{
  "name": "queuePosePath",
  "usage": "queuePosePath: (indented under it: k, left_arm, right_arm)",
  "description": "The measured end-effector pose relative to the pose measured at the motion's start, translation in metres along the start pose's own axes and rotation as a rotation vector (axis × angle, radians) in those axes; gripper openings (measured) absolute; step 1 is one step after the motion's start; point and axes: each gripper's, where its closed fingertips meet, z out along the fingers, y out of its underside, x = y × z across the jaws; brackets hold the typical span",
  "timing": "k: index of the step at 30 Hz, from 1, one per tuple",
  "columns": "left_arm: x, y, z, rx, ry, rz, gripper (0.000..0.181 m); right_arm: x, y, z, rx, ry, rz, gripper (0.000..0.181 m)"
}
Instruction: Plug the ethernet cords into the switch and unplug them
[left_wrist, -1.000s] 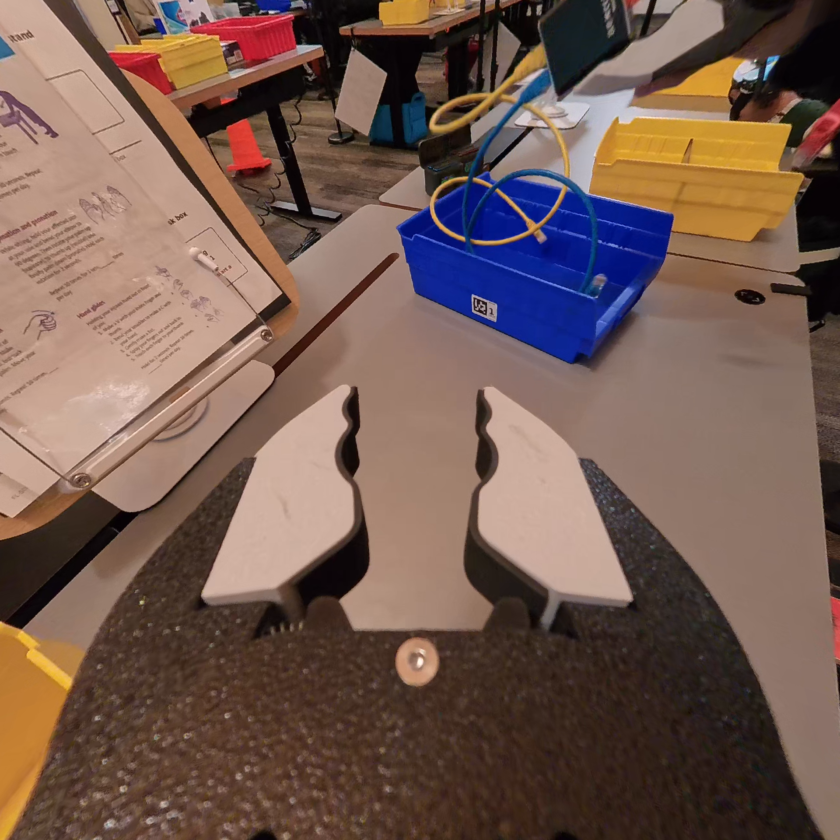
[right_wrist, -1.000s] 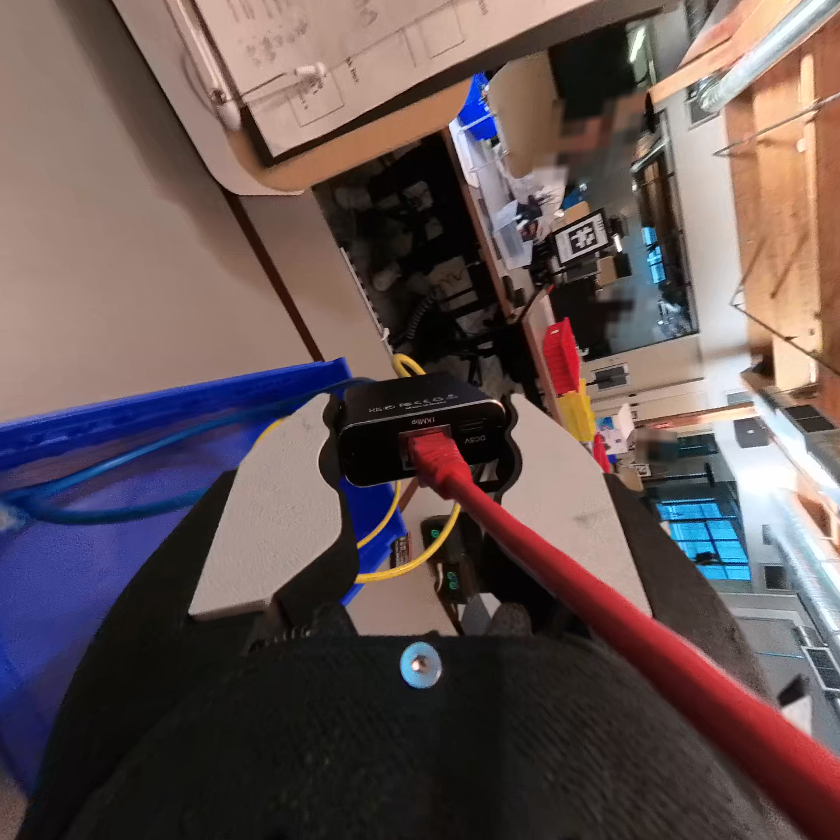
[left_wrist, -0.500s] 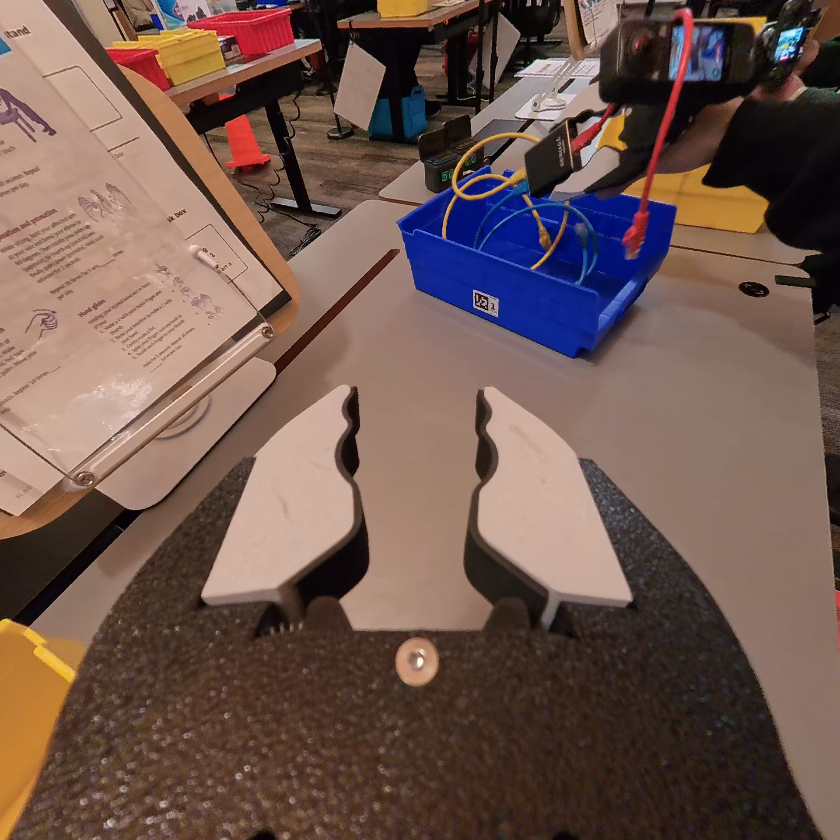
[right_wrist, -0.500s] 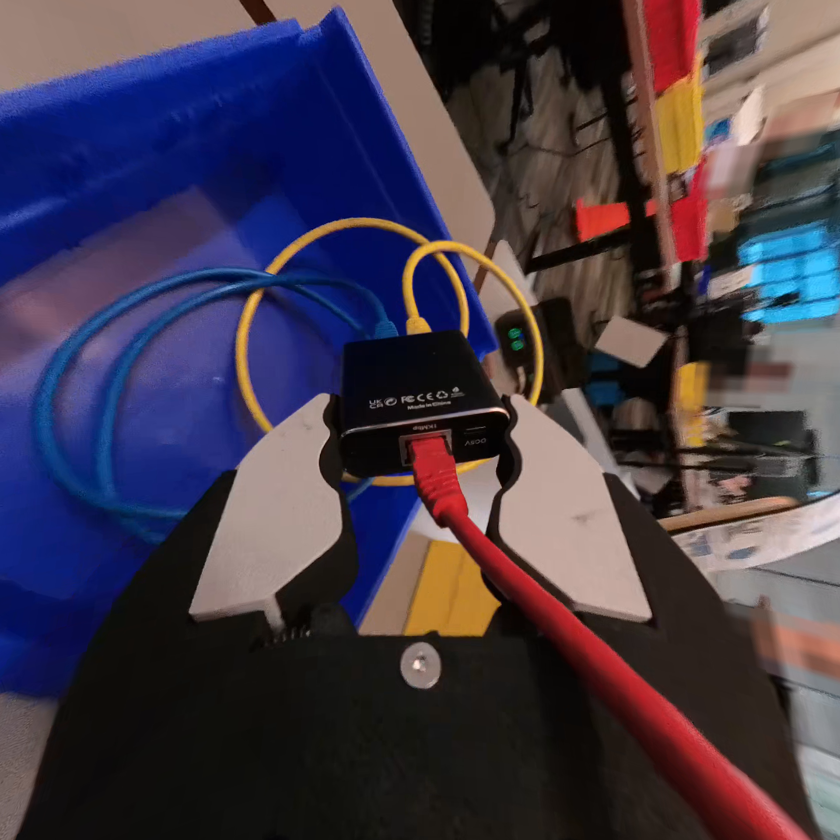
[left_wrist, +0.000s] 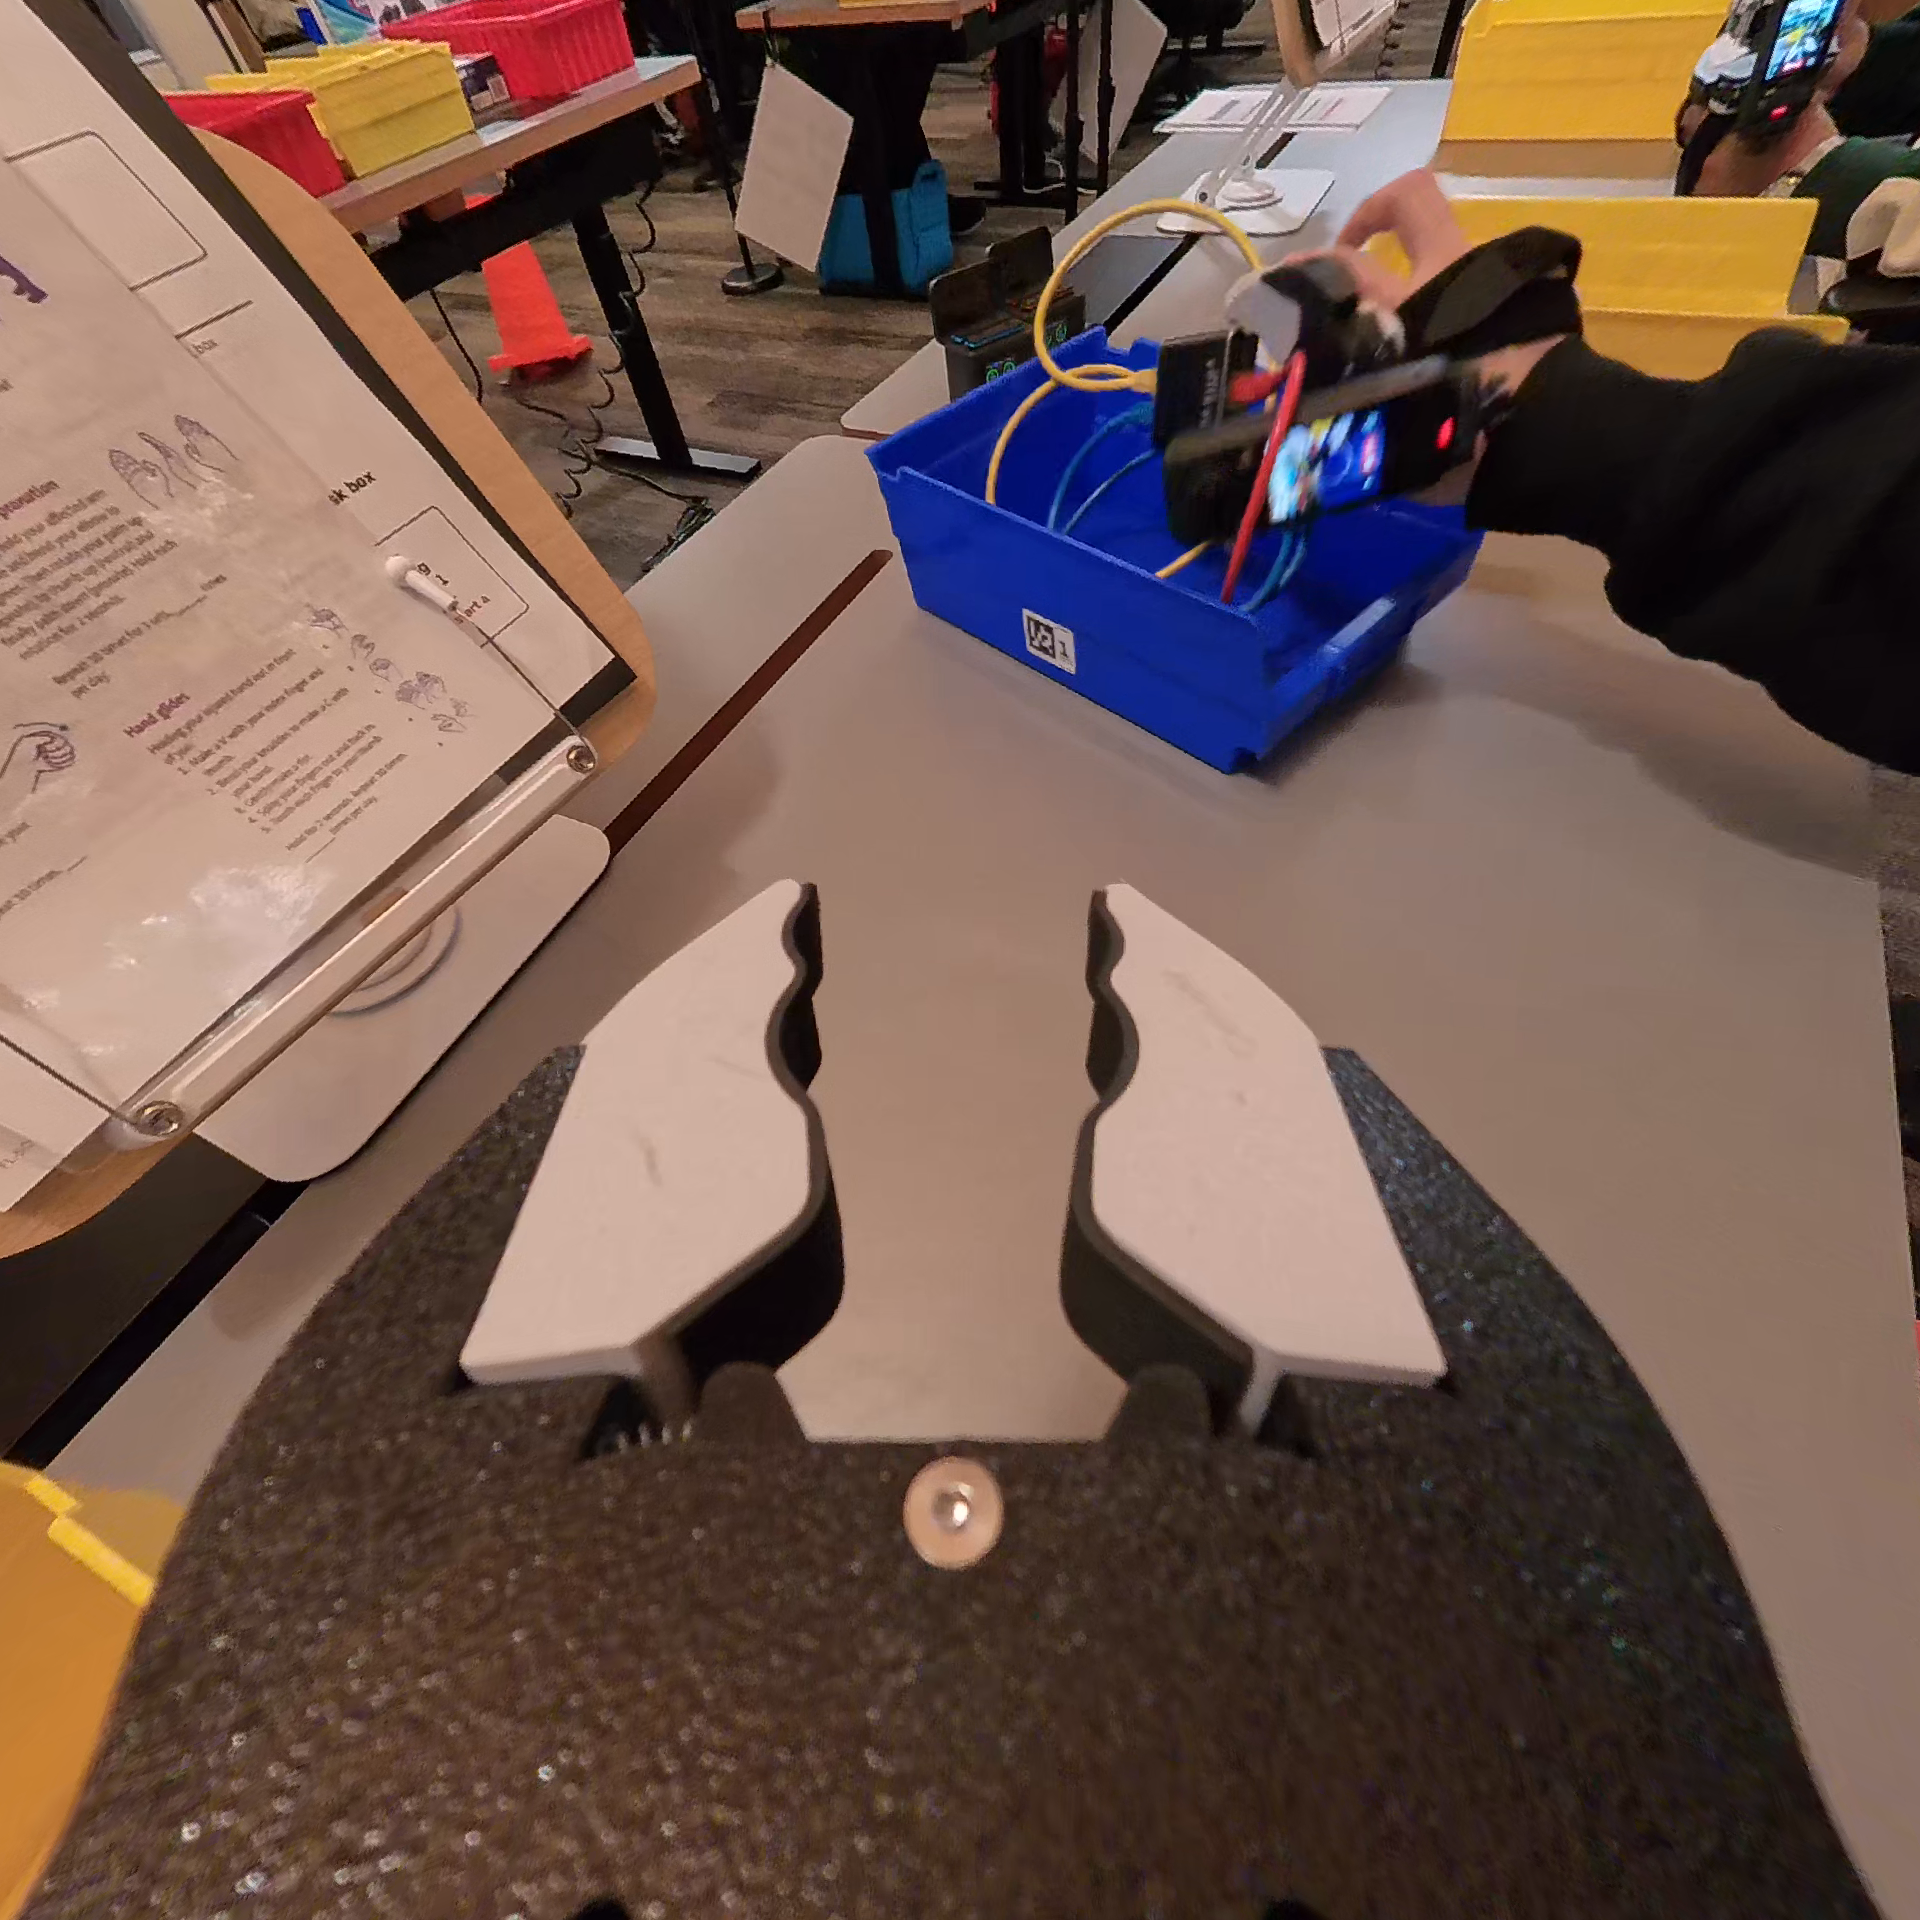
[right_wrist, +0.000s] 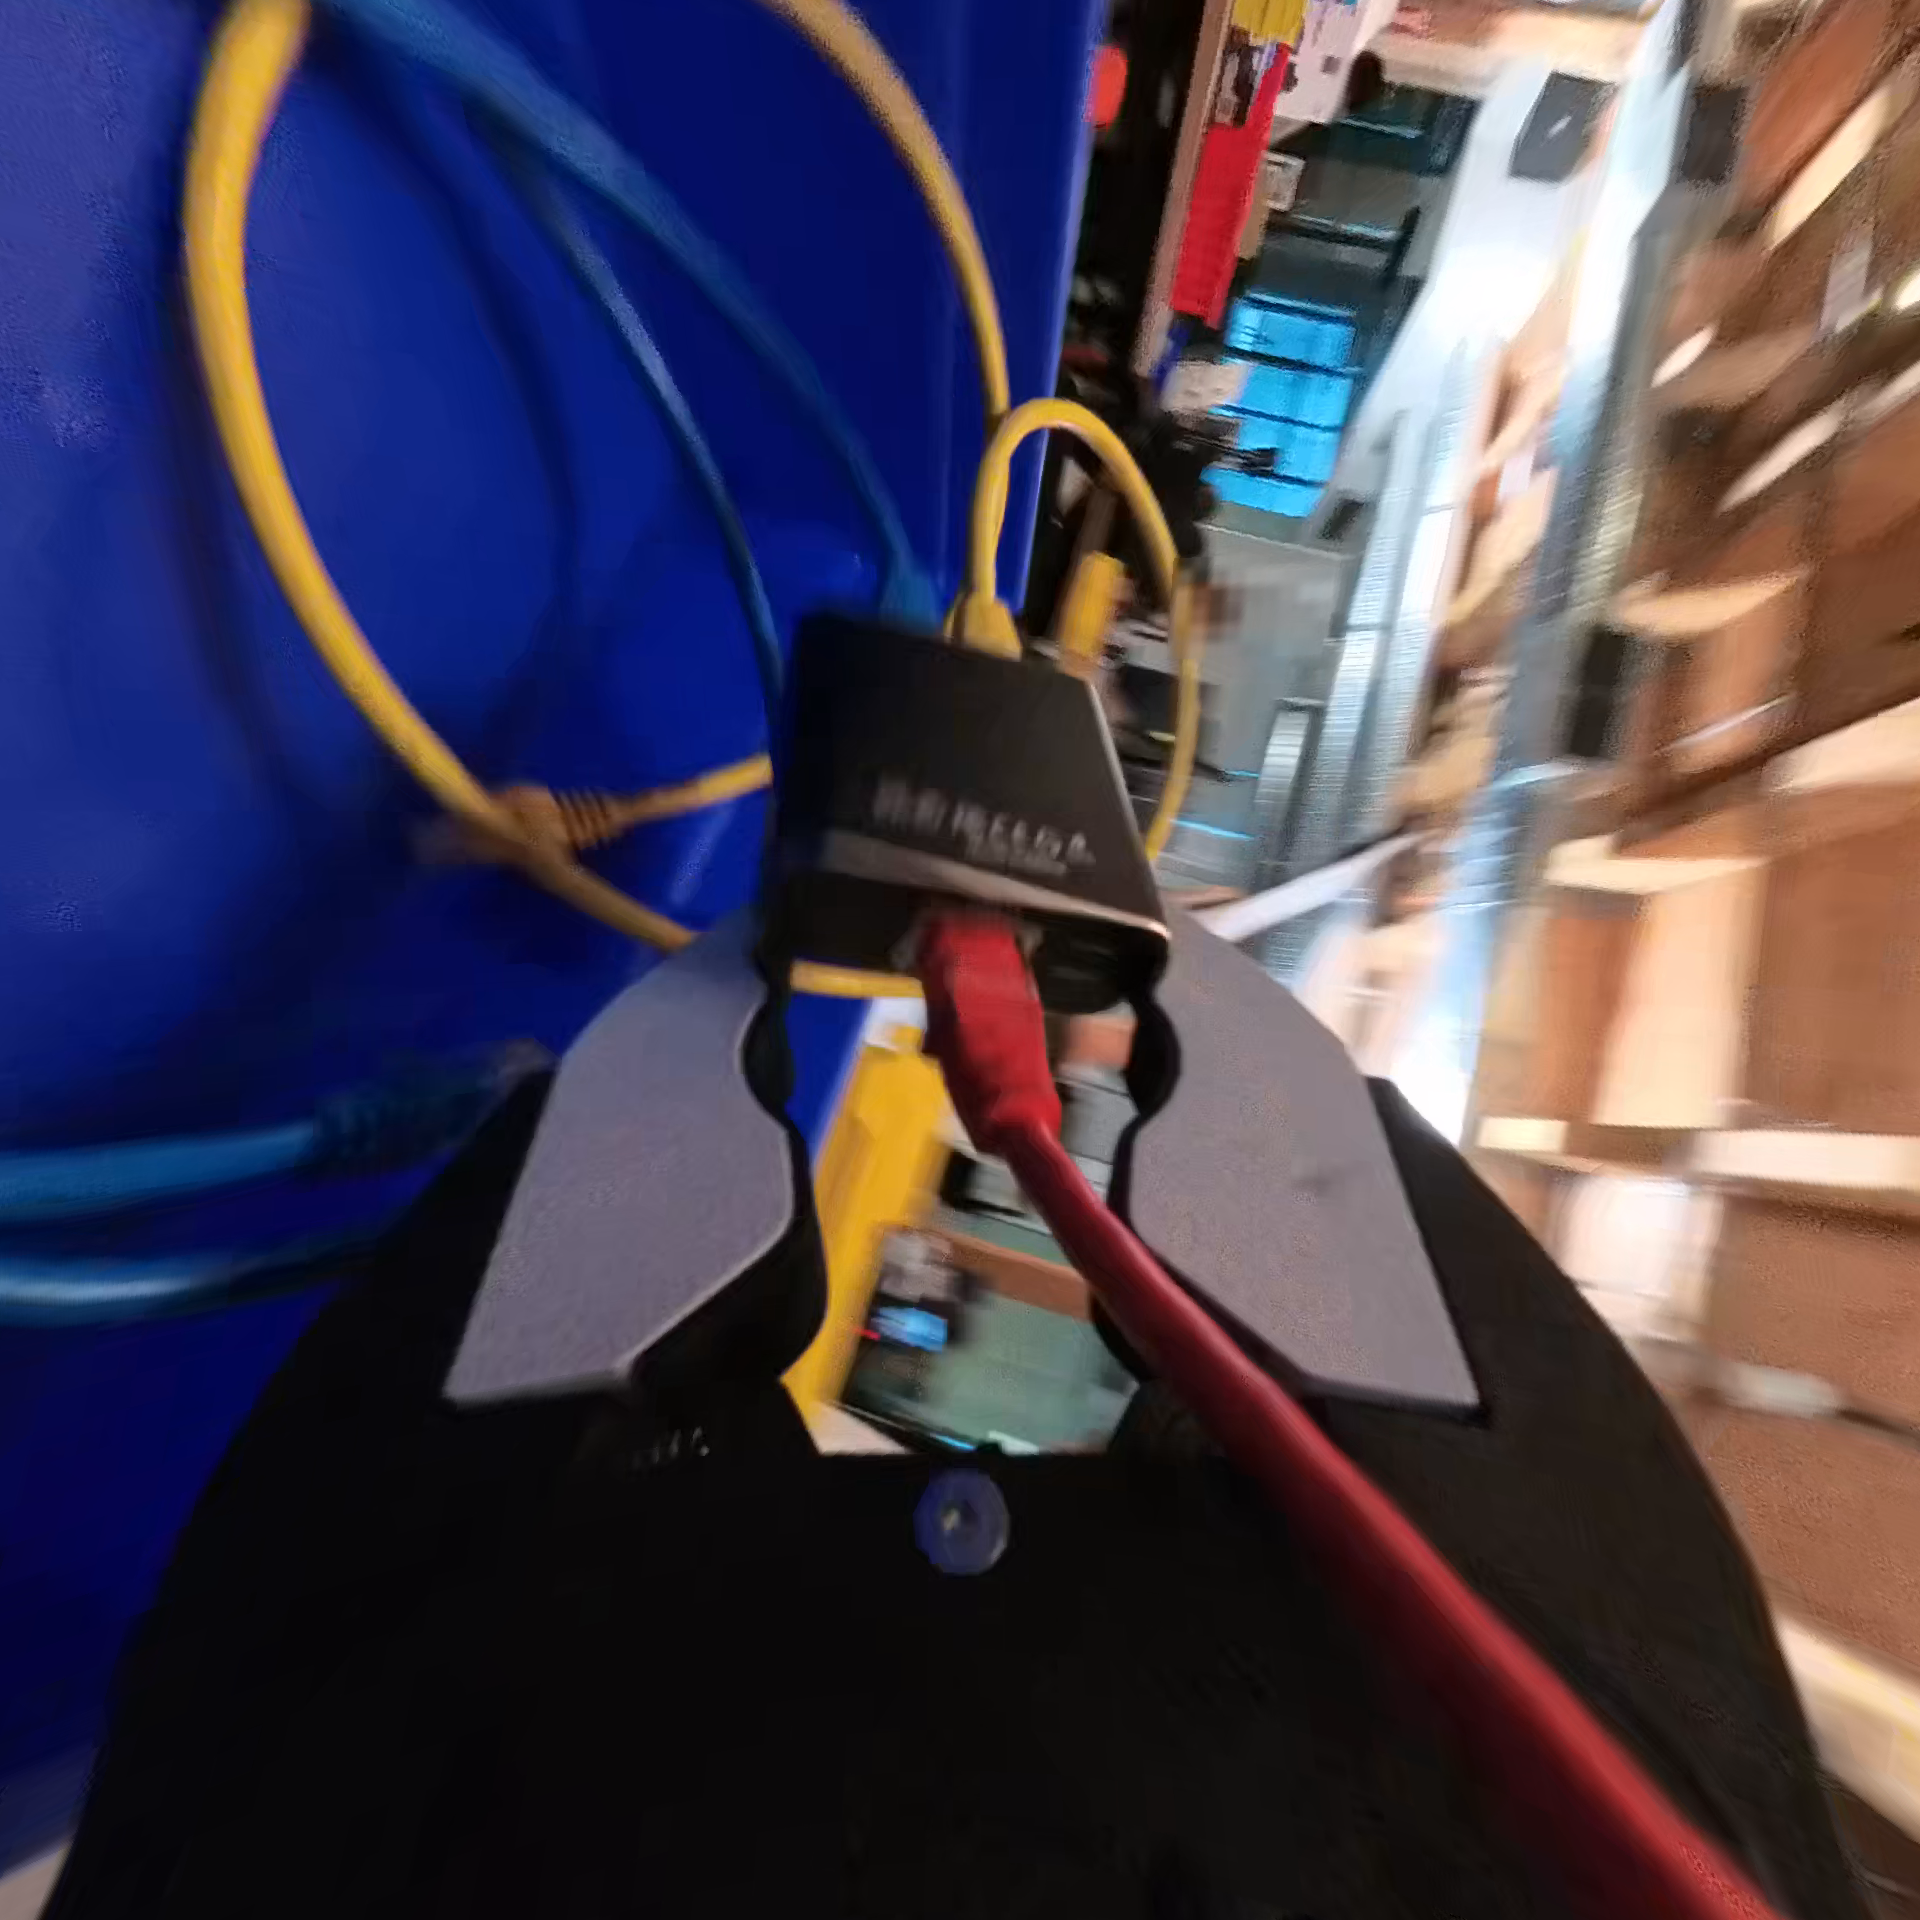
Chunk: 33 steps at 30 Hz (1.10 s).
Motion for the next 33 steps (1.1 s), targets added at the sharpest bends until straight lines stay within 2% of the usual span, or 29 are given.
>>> queuePosePath:
  k: [2,4,6,8,9,10,14,15,18,21,23,25,26,29,31,33]
  left_arm:
    - [0.001,0.001,0.001,-0.007,0.003,0.003,0.048]
    - [0.001,0.001,0.001,-0.011,0.002,0.006,0.048]
    - [0.001,0.001,0.001,-0.008,0.001,0.008,0.048]
    - [0.001,0.000,0.001,-0.002,0.002,0.006,0.048]
    - [0.001,0.000,0.001,-0.002,0.004,0.004,0.048]
    - [0.001,0.000,0.001,-0.003,0.004,0.003,0.048]
    - [0.003,0.002,0.003,-0.018,0.006,0.008,0.049]
    - [0.003,0.002,0.003,-0.019,0.006,0.011,0.049]
    - [0.004,0.002,0.003,-0.018,0.006,0.017,0.049]
    - [0.005,0.002,0.004,-0.019,0.010,0.011,0.049]
    - [0.006,0.002,0.005,-0.021,0.016,0.013,0.049]
    - [0.009,0.001,0.006,-0.020,0.020,0.019,0.049]
    - [0.010,0.001,0.008,-0.021,0.022,0.021,0.049]
    - [0.018,0.002,0.017,-0.032,0.036,0.029,0.050]
    - [0.023,0.004,0.027,-0.046,0.040,0.038,0.052]
    - [0.029,0.007,0.043,-0.052,0.046,0.037,0.055]
  right_arm:
    - [0.003,-0.007,-0.002,-0.026,0.164,-0.295,0.050]
    - [-0.009,-0.011,-0.005,0.021,0.139,-0.328,0.052]
    - [-0.015,-0.009,-0.008,0.078,0.054,-0.280,0.052]
    - [-0.020,-0.005,-0.014,0.137,-0.028,-0.355,0.060]
    - [-0.027,0.004,-0.016,0.130,-0.106,-0.427,0.083]
    - [-0.028,0.009,-0.018,0.141,-0.145,-0.465,0.089]
    - [-0.046,0.028,-0.044,0.233,-0.418,-0.623,0.081]
    - [-0.052,0.033,-0.052,0.250,-0.493,-0.653,0.085]
    - [-0.062,0.046,-0.076,0.286,-0.690,-0.647,0.083]
    - [-0.062,0.055,-0.096,0.297,-0.893,-0.433,0.081]
    - [-0.055,0.048,-0.111,0.362,-1.011,-0.168,0.080]
    - [-0.039,0.033,-0.130,0.492,-1.087,0.139,0.080]
    - [-0.027,0.025,-0.137,0.559,-1.074,0.299,0.080]
    - [0.007,0.012,-0.157,0.712,-0.869,0.766,0.080]
    - [-0.001,0.010,-0.185,0.746,-0.842,0.978,0.078]
    - [-0.022,-0.002,-0.214,0.780,-0.863,1.104,0.076]
